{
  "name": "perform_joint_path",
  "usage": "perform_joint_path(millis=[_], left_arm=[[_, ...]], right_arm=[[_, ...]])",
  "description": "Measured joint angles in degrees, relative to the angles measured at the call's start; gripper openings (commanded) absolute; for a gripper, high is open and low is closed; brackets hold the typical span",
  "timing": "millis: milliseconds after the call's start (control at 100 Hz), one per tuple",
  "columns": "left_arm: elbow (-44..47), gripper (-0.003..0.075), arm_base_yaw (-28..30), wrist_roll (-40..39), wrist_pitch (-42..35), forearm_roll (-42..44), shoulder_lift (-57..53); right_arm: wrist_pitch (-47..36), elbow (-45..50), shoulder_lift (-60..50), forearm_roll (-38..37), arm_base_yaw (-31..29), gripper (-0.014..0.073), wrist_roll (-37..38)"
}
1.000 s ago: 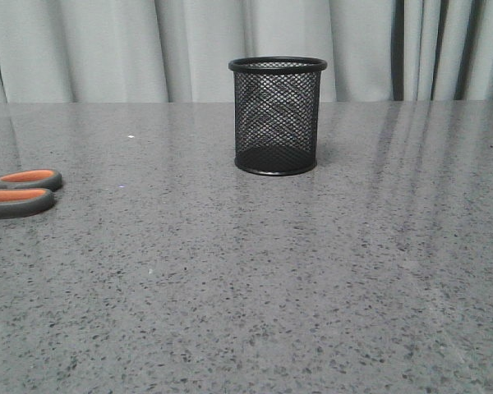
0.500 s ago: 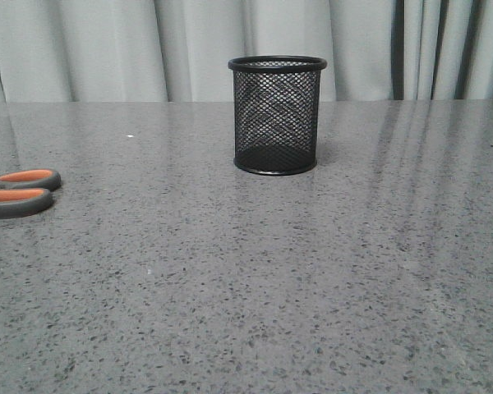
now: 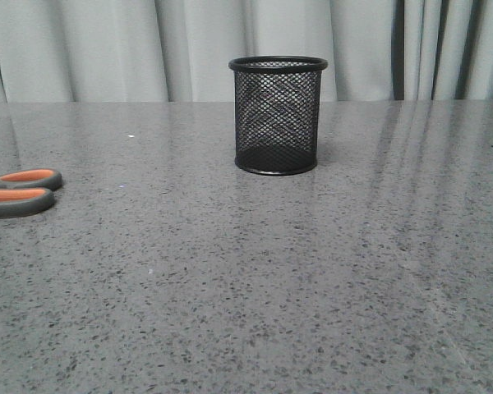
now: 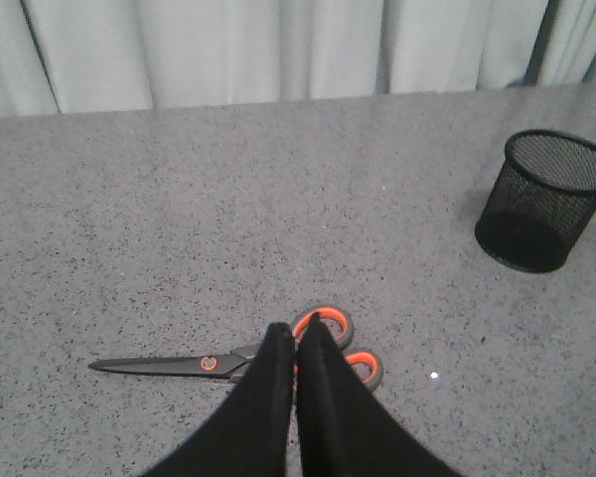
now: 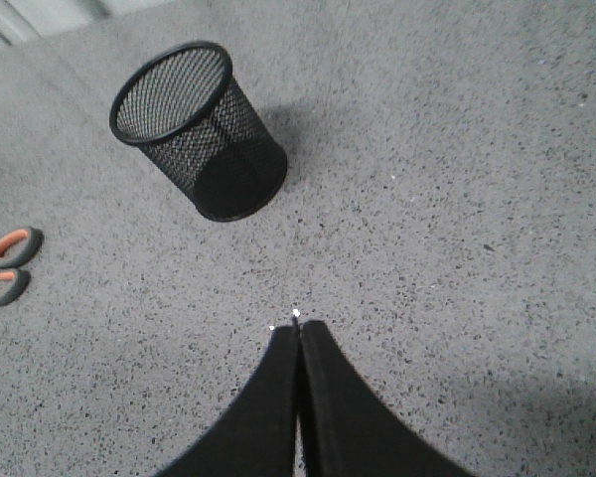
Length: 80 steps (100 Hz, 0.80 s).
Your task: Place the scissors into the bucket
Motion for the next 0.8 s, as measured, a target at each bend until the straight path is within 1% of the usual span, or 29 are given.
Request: perform_joint_path(millis=[130, 190, 260, 300, 330, 350, 370, 380, 420, 450, 480, 500, 510, 520, 550, 610, 680, 800], left_arm=[[-3.96, -0.002, 0.0, 1.94, 3.55, 0.0, 5.37], [-5.3, -0.002, 0.0, 3.3, 5.24, 0.0, 7.21], [-6.66, -0.0019, 0.0, 5.13, 7.15, -0.25, 9.3], [-7.33, -0.0017, 0.0, 6.11, 8.16, -0.5, 10.49], [-7.73, -0.0008, 0.0, 6.7, 8.73, -0.75, 11.26], [-8.01, 0.0005, 0.0, 7.2, 9.1, -1.07, 11.81], [-8.31, 0.0022, 0.0, 7.56, 9.39, -1.24, 12.36], [-8.32, 0.0028, 0.0, 7.69, 9.37, -1.33, 12.73], [-8.85, 0.0073, 0.0, 8.51, 9.76, -1.9, 13.62], [-9.24, 0.0111, 0.0, 9.24, 9.97, -2.29, 14.46], [-9.75, 0.0169, 0.0, 10.09, 10.23, -2.85, 15.15], [-9.98, 0.0194, 0.0, 10.57, 10.2, -3.11, 15.64], [-10.05, 0.0234, 0.0, 10.7, 10.2, -3.22, 15.81], [-10.03, 0.0234, 0.0, 10.86, 10.2, -3.42, 16.14], [-10.48, 0.0298, 0.0, 11.68, 10.34, -3.86, 16.81], [-10.93, 0.0393, 0.0, 12.88, 10.43, -4.24, 18.21], [-11.33, 0.0433, 0.0, 14.04, 10.57, -4.49, 20.1], [-12.18, 0.0419, 0.0, 17.92, 12.03, -5.0, 24.39]], right_arm=[[1.85, -2.33, 3.89, -0.12, 0.0, -0.0041, -1.95], [2.7, -3.24, 4.71, -0.21, 0.0, -0.0012, -2.99], [3.48, -4.15, 5.47, -0.21, 0.0, 0.0086, -4.47], [3.9, -4.65, 5.81, -0.21, 0.0, 0.0185, -4.91], [4.01, -4.92, 6.06, -0.21, 0.0, 0.0231, -5.05], [4.11, -5.13, 6.16, -0.21, 0.0, 0.0292, -5.18], [4.24, -5.31, 6.19, -0.21, 0.0, 0.0335, -5.28], [4.22, -5.36, 6.19, -0.21, 0.0, 0.0335, -5.29], [4.22, -5.52, 6.29, -0.21, 0.0, 0.0411, -5.44], [4.26, -5.66, 6.29, -0.21, 0.0, 0.0435, -5.55], [4.26, -5.79, 6.29, -0.21, 0.0, 0.0446, -5.55], [4.26, -5.79, 6.29, -0.21, 0.0, 0.0447, -5.55], [4.26, -5.89, 6.29, -0.21, 0.0, 0.0447, -5.55], [4.26, -5.88, 6.29, -0.21, 0.0, 0.0447, -5.55], [4.26, -5.88, 6.29, -0.21, 0.0, 0.0447, -5.55], [4.26, -5.88, 6.29, -0.21, 0.0, 0.0447, -5.55], [4.26, -5.88, 6.29, -0.21, 0.0, 0.0447, -5.55], [4.26, -5.88, 6.29, -0.21, 0.0, 0.0447, -5.55]])
